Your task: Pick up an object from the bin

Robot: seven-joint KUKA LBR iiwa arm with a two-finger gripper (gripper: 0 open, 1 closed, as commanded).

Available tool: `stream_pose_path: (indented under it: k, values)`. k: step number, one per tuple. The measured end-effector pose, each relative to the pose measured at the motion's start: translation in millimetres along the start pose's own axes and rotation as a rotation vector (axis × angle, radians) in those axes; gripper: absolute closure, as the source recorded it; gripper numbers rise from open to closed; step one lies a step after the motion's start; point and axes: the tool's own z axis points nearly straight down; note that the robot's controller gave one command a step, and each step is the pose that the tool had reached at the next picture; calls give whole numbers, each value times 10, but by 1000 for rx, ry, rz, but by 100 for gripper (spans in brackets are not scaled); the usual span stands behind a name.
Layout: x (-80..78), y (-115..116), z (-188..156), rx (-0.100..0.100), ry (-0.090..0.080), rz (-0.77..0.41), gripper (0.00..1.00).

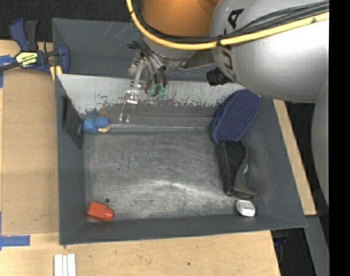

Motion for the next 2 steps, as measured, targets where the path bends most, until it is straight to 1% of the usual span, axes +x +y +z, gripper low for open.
stream_pose_path:
  k: [1, 2]
  values:
    - [116, -829, 2171, 11, 13, 274, 0]
    - [-202, -832, 1287, 1, -3, 269, 0]
